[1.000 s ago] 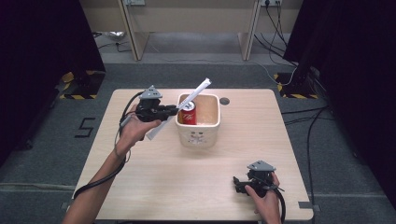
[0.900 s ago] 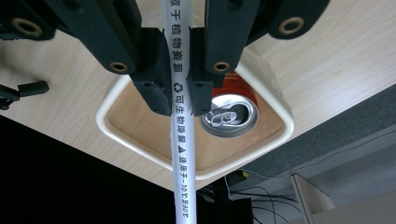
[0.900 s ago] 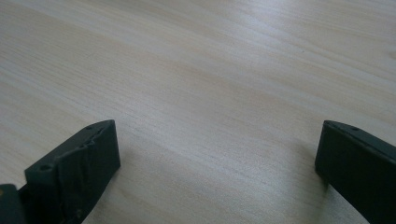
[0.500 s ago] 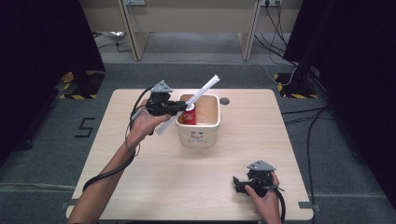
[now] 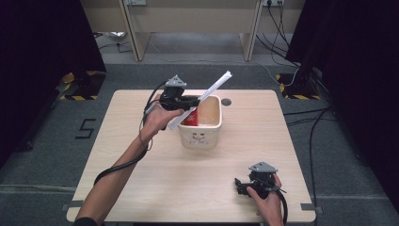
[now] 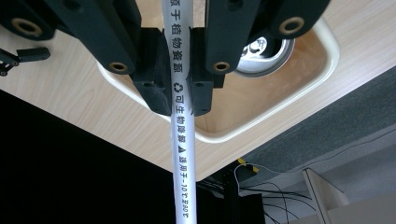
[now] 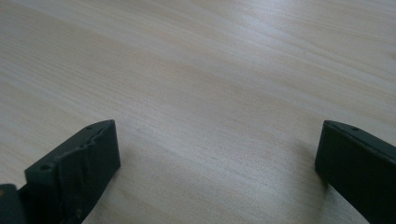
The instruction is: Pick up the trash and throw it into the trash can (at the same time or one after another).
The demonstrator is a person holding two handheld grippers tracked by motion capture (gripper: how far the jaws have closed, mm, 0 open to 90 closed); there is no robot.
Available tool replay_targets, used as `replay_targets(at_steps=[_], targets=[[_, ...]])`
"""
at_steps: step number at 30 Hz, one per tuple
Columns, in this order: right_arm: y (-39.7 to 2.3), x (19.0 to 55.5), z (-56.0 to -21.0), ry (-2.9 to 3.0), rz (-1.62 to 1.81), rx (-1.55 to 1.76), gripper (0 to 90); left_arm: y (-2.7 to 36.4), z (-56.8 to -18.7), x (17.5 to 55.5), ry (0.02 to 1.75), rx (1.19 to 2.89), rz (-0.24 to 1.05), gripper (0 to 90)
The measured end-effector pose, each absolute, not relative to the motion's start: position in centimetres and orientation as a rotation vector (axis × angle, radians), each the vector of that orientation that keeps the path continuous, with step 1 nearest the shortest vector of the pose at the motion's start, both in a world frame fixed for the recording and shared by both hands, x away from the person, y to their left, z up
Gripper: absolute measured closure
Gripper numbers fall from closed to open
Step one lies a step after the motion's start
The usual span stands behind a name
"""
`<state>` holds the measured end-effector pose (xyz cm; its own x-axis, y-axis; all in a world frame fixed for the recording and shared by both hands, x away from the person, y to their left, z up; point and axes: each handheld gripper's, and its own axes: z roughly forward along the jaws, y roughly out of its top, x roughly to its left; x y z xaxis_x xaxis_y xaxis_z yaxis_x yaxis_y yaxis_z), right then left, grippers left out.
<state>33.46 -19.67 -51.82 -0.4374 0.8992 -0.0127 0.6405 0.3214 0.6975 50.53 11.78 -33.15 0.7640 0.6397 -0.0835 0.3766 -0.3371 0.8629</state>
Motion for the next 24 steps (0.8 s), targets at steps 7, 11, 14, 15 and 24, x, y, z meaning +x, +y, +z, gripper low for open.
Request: replay_targets(at_steps=[7, 11, 14, 15, 24], targets=[[-19.7, 33.4, -51.8, 2.195, 0.880, 1.366, 0.3, 10.8, -33.3, 51.6, 0.785, 1.965, 0.333, 78.8], [-19.7, 33.5, -51.8, 2.195, 0.878, 1.365, 0.2, 10.2, -33.6, 52.2, 0.797, 1.959, 0.344, 78.8], [-19.7, 33.5, -51.8, 2.195, 0.878, 1.363, 0.2, 9.8, -33.7, 52.4, 0.798, 1.965, 0.343, 78.9], [-19.7, 33.4, -51.8, 2.196, 0.878, 1.365, 0.2, 9.7, -33.8, 52.5, 0.799, 1.962, 0.346, 78.8], [-19.6, 33.5, -51.8, 2.197, 0.879, 1.365, 0.2, 8.5, -34.3, 53.6, 0.812, 1.976, 0.354, 78.7]])
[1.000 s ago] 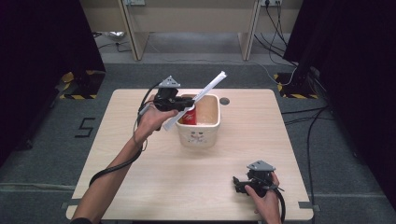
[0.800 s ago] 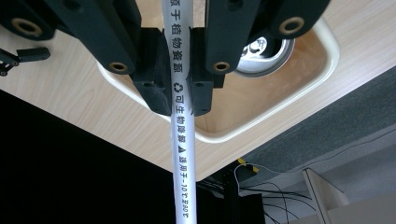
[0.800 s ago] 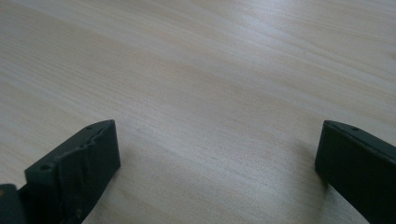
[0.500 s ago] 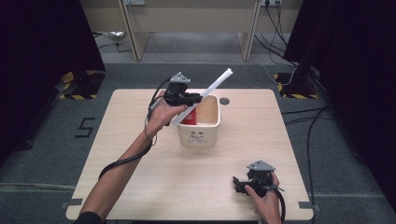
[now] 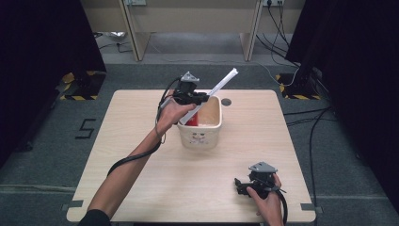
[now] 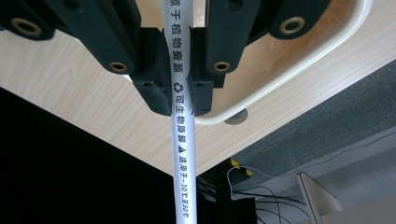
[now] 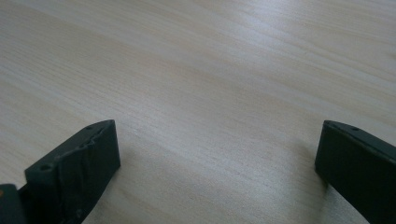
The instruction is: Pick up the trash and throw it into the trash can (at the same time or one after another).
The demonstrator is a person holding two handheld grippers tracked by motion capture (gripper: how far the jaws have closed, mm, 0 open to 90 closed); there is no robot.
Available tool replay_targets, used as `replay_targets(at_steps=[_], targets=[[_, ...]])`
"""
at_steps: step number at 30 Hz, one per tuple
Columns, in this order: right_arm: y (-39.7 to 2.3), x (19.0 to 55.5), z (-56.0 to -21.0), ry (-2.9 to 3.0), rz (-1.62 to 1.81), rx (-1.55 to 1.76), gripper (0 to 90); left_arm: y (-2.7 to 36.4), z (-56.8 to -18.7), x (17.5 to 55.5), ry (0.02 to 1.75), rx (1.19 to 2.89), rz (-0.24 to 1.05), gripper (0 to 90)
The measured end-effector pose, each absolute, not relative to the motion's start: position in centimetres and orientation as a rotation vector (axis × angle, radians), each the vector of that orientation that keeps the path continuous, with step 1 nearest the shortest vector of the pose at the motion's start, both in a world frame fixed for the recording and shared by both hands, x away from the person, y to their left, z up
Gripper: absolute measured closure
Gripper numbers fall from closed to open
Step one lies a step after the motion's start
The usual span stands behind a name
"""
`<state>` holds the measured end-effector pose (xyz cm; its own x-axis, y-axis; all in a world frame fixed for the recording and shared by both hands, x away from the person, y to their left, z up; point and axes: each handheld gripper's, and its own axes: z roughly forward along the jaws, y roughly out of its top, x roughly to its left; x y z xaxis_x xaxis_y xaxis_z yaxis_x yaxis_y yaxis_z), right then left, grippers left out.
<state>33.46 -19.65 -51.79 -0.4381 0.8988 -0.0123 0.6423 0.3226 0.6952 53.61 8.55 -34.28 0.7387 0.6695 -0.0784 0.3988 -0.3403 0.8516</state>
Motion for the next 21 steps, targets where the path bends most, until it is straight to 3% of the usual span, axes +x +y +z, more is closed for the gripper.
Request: replay_targets(at_steps=[21], targets=[[-19.6, 33.5, -51.8, 2.201, 0.883, 1.358, 0.2, 6.9, -35.8, 54.8, 0.827, 1.996, 0.351, 78.5]])
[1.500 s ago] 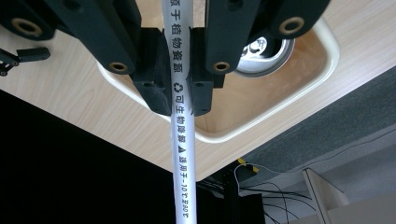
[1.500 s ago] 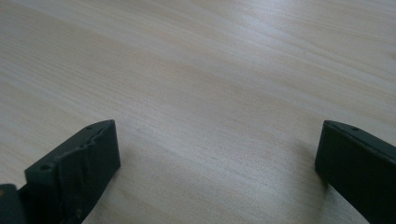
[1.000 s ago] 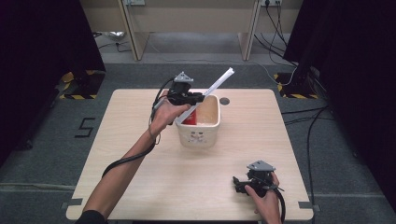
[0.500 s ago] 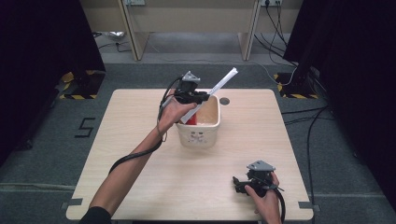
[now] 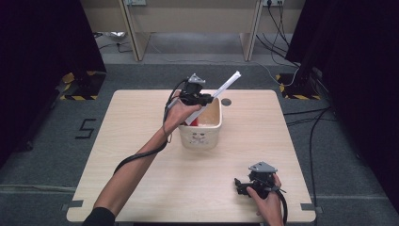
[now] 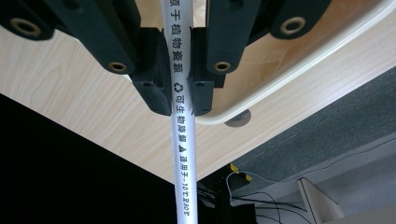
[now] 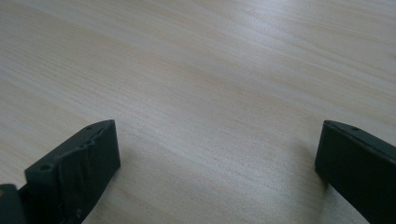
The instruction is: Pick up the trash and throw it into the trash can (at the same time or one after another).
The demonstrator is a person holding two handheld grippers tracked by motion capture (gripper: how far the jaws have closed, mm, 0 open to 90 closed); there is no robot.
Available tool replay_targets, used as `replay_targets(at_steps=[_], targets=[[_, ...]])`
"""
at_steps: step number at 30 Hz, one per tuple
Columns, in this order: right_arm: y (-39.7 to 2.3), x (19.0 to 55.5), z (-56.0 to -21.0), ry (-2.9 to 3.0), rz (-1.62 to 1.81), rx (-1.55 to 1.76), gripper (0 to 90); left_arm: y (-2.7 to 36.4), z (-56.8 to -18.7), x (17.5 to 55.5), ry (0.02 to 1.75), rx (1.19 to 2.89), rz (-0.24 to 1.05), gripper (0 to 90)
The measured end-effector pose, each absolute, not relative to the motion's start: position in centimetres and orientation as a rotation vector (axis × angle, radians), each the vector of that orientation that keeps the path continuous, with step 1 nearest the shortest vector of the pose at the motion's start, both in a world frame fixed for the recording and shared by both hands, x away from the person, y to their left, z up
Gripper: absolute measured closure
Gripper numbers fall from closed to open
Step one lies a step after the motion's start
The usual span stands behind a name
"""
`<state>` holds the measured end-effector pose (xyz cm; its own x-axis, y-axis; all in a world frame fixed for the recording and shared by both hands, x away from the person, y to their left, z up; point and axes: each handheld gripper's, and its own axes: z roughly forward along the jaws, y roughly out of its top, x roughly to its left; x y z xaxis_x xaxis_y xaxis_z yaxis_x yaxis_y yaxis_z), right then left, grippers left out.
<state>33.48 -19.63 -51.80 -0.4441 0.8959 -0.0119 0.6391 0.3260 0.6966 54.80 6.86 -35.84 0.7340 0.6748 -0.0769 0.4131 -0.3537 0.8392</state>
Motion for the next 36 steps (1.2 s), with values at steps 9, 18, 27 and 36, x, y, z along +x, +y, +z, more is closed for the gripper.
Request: replay_targets(at_steps=[9, 18, 27, 36], targets=[[-19.6, 33.5, -51.8, 2.201, 0.883, 1.358, 0.3, 6.3, -36.1, 55.3, 0.839, 1.999, 0.349, 77.9], [-19.6, 33.5, -51.8, 2.201, 0.883, 1.358, 0.2, 5.8, -36.7, 55.5, 0.846, 2.035, 0.358, 78.1], [-19.6, 33.5, -51.8, 2.201, 0.884, 1.353, 0.3, 5.5, -37.1, 55.8, 0.867, 2.078, 0.362, 77.9], [-19.6, 33.5, -51.8, 2.203, 0.883, 1.354, 0.2, 5.4, -37.2, 55.7, 0.873, 2.103, 0.376, 76.1]])
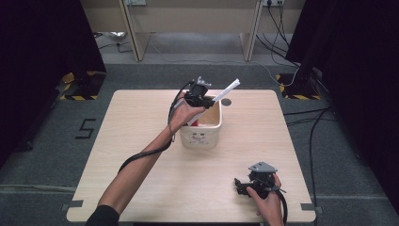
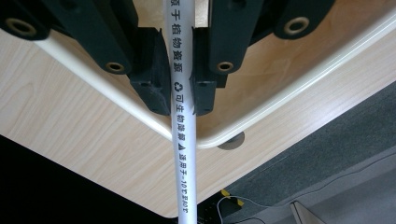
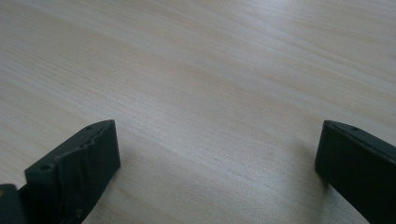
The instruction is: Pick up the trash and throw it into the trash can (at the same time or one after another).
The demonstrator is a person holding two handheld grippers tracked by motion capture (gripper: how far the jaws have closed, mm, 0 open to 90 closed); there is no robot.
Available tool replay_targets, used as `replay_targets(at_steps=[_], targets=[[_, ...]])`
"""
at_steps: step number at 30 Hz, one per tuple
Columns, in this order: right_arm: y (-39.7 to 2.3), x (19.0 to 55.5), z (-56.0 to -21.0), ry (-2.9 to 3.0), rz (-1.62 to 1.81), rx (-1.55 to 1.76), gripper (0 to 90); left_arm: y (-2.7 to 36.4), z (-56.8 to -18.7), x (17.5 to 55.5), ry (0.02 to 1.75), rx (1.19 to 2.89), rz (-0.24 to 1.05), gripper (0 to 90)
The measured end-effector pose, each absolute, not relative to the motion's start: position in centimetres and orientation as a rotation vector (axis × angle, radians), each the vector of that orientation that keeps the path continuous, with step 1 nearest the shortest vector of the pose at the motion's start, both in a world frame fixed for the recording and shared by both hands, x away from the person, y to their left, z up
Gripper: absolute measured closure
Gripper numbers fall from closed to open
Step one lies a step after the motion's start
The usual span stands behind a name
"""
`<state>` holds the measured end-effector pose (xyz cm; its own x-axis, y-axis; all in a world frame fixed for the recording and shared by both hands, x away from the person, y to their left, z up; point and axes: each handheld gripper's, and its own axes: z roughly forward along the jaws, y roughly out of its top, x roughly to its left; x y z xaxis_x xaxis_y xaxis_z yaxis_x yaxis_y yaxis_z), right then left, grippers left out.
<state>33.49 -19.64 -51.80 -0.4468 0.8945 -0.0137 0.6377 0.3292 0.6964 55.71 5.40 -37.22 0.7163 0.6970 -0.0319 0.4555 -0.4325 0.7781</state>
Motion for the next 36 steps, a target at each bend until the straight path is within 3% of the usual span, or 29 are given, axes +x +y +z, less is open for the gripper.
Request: replay_targets(at_steps=[14, 24, 36], targets=[[-19.6, 33.5, -51.8, 2.200, 0.886, 1.355, 0.2, 5.8, -36.5, 55.1, 0.867, 2.093, 0.390, 63.4], [-19.6, 33.5, -51.8, 2.203, 0.883, 1.354, 0.2, 6.6, -35.9, 54.1, 0.884, 2.063, 0.360, 43.4], [-19.6, 33.5, -51.8, 2.201, 0.884, 1.354, 0.2, 8.7, -34.8, 52.0, 0.871, 2.028, 0.329, 32.3]])
